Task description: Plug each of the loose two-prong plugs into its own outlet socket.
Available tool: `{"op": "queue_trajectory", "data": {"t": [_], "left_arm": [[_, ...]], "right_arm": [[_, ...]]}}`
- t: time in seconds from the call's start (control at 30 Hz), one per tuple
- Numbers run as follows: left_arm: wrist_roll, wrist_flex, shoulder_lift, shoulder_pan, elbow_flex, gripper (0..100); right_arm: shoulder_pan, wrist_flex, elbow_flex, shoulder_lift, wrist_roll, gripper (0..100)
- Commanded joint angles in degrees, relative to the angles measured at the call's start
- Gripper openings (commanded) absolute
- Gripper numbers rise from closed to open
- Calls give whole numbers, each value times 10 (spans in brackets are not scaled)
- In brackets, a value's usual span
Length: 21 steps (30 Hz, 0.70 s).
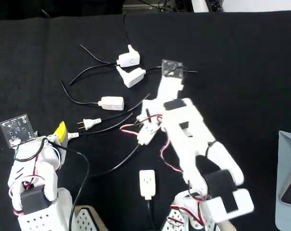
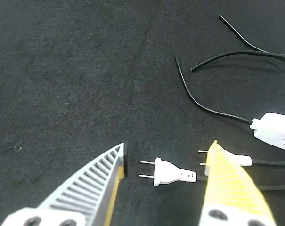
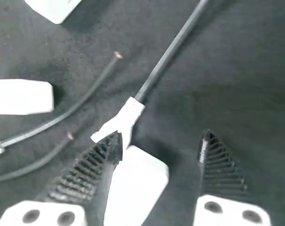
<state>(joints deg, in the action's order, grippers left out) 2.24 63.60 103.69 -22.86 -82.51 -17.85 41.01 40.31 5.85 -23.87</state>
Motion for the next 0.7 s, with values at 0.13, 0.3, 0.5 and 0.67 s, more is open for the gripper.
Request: {"op": "queue_trajectory", "data": {"t": [0.13, 0.3, 0.5, 0.67], "left_arm": [[4, -12, 4, -5, 7, 274], [4, -12, 4, -5, 7, 274], [4, -12, 4, -5, 6, 274], [4, -12, 4, -4, 6, 274]], "right_arm": [[-89, -49, -3, -52, -74, 258], [-113, -33, -4, -30, -105, 258], [-80, -35, -1, -25, -129, 258], [-58, -37, -1, -25, -149, 258]]}}
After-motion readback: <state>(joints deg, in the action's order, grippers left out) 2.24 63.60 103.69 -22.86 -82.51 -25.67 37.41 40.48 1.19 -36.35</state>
